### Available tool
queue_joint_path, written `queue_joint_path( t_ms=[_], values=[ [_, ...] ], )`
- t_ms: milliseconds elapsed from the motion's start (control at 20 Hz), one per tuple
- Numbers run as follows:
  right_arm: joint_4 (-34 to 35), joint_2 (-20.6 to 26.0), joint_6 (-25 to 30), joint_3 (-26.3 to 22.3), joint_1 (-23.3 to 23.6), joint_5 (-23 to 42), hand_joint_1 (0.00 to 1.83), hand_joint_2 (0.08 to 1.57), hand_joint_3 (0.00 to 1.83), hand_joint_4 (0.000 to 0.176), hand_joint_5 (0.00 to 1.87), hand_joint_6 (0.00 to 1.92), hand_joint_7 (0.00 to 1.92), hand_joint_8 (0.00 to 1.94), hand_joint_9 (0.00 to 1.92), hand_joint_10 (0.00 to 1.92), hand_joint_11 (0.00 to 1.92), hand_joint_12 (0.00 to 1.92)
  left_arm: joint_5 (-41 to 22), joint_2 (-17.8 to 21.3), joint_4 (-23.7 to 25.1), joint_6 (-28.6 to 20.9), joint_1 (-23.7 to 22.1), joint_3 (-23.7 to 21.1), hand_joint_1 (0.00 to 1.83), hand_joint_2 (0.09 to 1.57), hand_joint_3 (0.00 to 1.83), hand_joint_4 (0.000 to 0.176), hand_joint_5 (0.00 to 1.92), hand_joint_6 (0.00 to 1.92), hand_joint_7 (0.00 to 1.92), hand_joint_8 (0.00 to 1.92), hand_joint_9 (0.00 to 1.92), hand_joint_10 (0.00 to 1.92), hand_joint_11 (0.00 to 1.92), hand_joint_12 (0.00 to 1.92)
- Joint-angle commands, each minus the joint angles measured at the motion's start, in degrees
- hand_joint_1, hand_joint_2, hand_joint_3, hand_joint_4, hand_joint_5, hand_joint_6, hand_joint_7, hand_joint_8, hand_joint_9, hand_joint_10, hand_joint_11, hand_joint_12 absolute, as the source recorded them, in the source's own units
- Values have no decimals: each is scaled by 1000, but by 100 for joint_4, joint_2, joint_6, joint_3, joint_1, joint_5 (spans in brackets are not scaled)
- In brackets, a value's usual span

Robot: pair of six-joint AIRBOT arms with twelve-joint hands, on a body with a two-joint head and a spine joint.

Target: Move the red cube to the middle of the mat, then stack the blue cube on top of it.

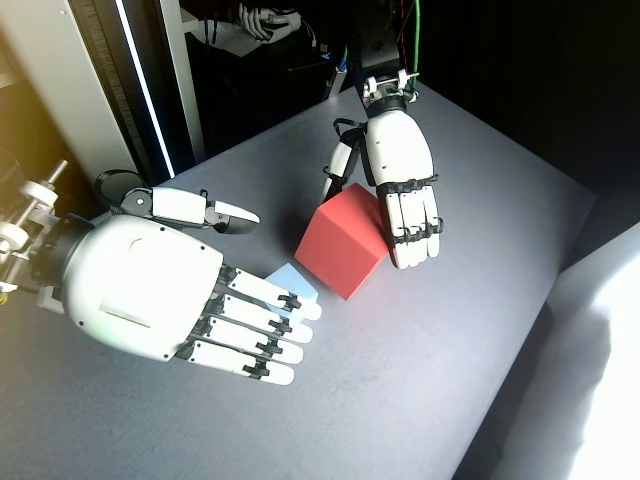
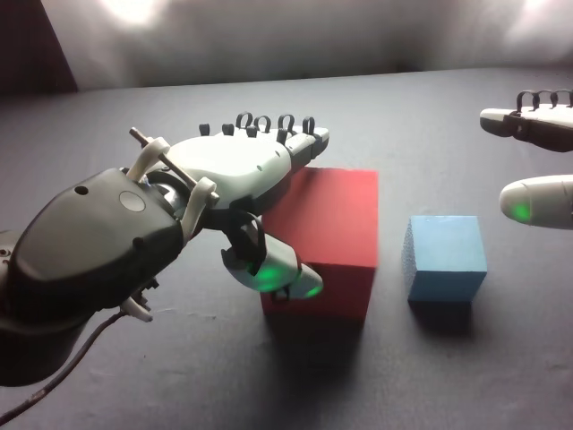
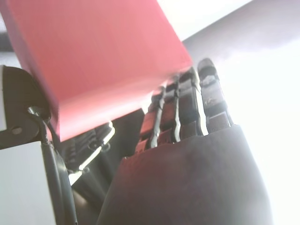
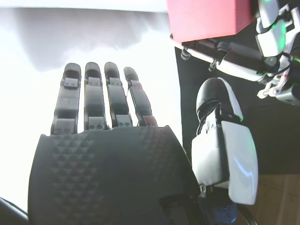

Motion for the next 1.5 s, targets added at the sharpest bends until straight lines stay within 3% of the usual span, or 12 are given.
queue_joint_path(
  t_ms=[0,150,350,500,700,850,1000,1050,1250,1300,1350,1450],
  values=[
    [47,67,-17,16,36,784,0,1226,3,0,33,7,49,7,36,10,17,22,-252,41,294,-21,-32,-22,875,924,0,0,9,1,19,0,23,0,1,7],
    [49,67,-47,18,28,831,0,1226,2,0,37,6,58,8,42,10,22,30,-252,54,294,-21,-54,-22,897,908,0,0,6,2,14,1,6,1,0,0],
    [57,-33,-191,52,-108,828,0,1221,0,0,33,3,43,3,37,6,2,26,-250,177,175,121,-123,-95,757,922,0,0,0,0,0,0,0,0,0,0],
    [393,-338,-201,319,-378,828,0,1222,1,0,32,1,53,4,44,6,3,36,-233,408,-19,404,-214,-231,630,941,6,0,0,0,0,0,0,0,0,0],
    [411,-466,-201,413,-490,829,0,1210,0,0,42,11,54,11,41,10,25,13,-3,875,-327,865,-391,-357,654,895,0,0,0,0,0,0,0,0,0,0],
    [410,-564,-201,399,-483,827,0,1202,0,0,9,0,47,4,31,3,24,17,570,1339,-337,1156,-484,-341,568,888,0,0,0,0,0,0,0,0,0,0],
    [410,-589,-266,250,-469,825,53,1159,0,0,6,2,43,2,34,3,38,30,1467,1841,53,1112,-446,-220,472,860,0,0,0,0,0,0,0,0,0,0],
    [410,-598,-280,220,-469,826,110,1115,0,0,16,2,57,4,53,1,7,166,1675,1928,256,962,-423,-171,460,875,0,0,0,0,0,0,0,0,0,0],
    [413,-752,-447,199,-426,1012,422,905,0,0,0,0,0,0,0,0,0,11,2160,2357,3499,-2014,-119,9,453,869,0,0,0,0,0,0,0,0,0,0],
    [426,-800,-494,207,-396,1045,642,848,0,0,0,0,0,0,0,0,2,3,2110,2457,4340,-2717,-35,13,481,868,0,0,0,0,0,0,0,0,0,0],
    [439,-827,-524,214,-383,1060,836,822,0,0,0,0,0,0,0,0,0,0,2061,2503,4673,-3099,6,12,456,874,0,0,0,0,0,0,0,0,0,0],
    [587,-1033,-632,298,-322,1080,991,808,0,0,0,0,0,0,0,0,9,6,1404,2728,6603,-4890,362,29,464,880,0,0,0,0,0,0,0,0,0,0]
  ],
)
